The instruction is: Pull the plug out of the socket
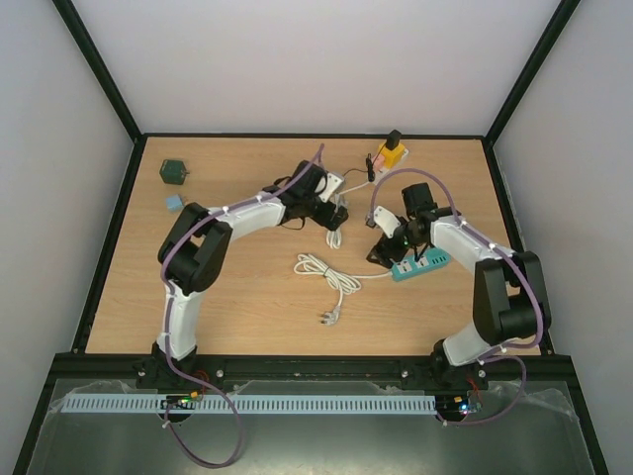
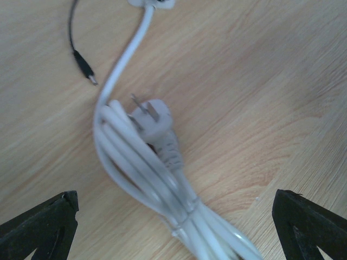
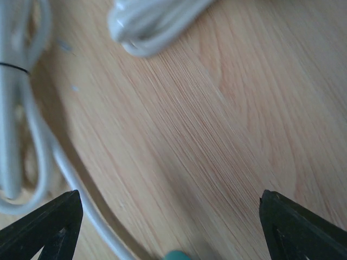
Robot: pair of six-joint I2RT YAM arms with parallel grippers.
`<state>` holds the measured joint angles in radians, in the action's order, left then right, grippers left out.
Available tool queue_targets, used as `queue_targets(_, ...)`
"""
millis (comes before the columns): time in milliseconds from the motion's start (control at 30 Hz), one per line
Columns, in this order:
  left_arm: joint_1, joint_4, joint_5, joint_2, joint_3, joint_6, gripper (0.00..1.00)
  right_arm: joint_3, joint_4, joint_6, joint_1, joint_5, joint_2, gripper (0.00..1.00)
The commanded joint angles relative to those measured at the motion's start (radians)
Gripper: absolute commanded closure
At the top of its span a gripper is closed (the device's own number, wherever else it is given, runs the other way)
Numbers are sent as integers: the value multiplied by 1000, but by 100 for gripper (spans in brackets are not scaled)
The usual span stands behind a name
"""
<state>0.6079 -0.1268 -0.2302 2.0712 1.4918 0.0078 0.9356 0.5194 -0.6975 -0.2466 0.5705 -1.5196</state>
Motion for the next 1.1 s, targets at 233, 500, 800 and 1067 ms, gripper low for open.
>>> queue_targets(233,89,-37,206,102,19,12,0,106,136,-52,122,5,-214,14)
queue_targets(500,67,-76,263,54,-45,93,6,59,174,-84,123,-12,-224,15)
queue_targets(800,-13,-177,170,-18,-131,225,18,16,228,-109,122,-7,-220,16)
queue_targets(1067,-99,-240,123,-65,-198,366,33,-34,273,-122,123,35,-186,17)
